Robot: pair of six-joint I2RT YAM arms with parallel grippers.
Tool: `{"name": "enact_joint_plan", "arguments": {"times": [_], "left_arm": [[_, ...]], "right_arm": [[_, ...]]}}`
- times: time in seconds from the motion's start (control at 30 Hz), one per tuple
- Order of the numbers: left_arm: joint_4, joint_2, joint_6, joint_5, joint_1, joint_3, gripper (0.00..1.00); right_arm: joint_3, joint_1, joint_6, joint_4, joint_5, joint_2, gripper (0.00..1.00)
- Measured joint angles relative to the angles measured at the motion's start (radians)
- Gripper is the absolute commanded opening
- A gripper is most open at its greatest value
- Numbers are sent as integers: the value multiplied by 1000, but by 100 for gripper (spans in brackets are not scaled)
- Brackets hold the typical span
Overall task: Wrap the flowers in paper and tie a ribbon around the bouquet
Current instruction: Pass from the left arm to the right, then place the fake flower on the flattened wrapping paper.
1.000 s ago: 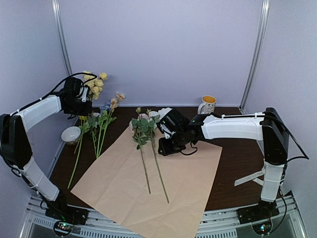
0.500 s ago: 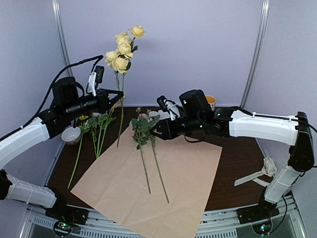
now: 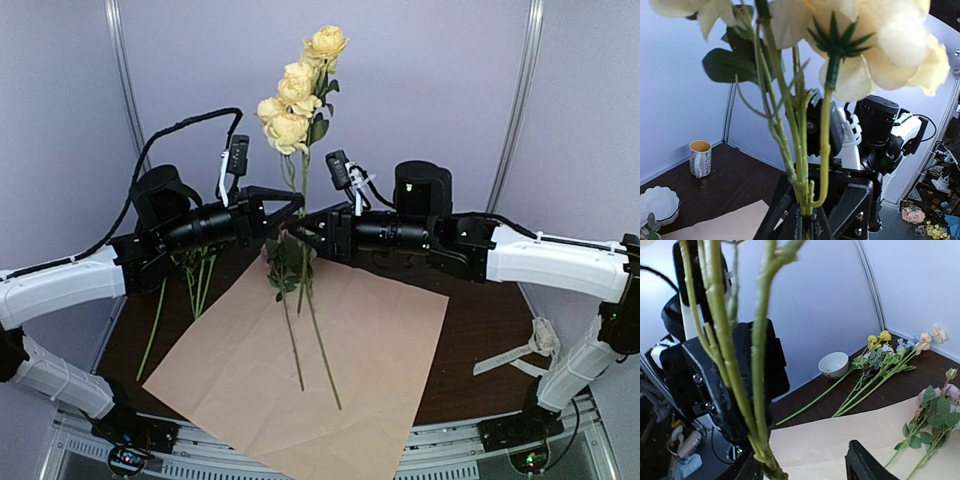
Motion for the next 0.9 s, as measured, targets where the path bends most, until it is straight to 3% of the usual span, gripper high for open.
{"name": "enact_joint_plan", "arguments": {"times": [0.07, 0.1, 0.13, 0.2, 0.23, 0.3, 0.37, 0.5, 0.67, 0.8, 0.9], "left_arm": [[3, 11, -1, 5, -4, 0, 0], [4, 15, -1, 4, -4, 0, 0], [2, 16, -1, 1, -3, 0, 8], [-6, 14, -3, -11, -2, 0, 47], [-19, 10, 8, -28, -3, 0, 59], [-72, -6, 30, -91, -7, 8, 74], [-175, -22, 61, -193, -7, 42, 81], [-426, -32, 109, -443, 34, 141, 85], [-696, 8, 114, -608, 231, 153, 85], [-853, 113, 113, -708, 394, 106, 72], [-961, 199, 122, -800, 460, 70, 62]], "right_arm": [[-4, 3, 3, 7, -1, 0, 3], [-4, 3, 2, 7, 1, 0, 0], [-6, 8, 5, 13, 1, 0, 0], [-11, 18, 6, 18, 8, -3, 0], [-11, 19, 8, 14, 13, -3, 0], [-11, 13, 23, -14, 40, -3, 0], [2, -2, 32, -85, 65, 8, 0], [96, -27, 53, -252, 92, 113, 0], [192, -42, 78, -459, 96, 294, 0], [246, -44, 84, -586, 98, 415, 7], [274, -49, 87, -649, 109, 476, 22]]}}
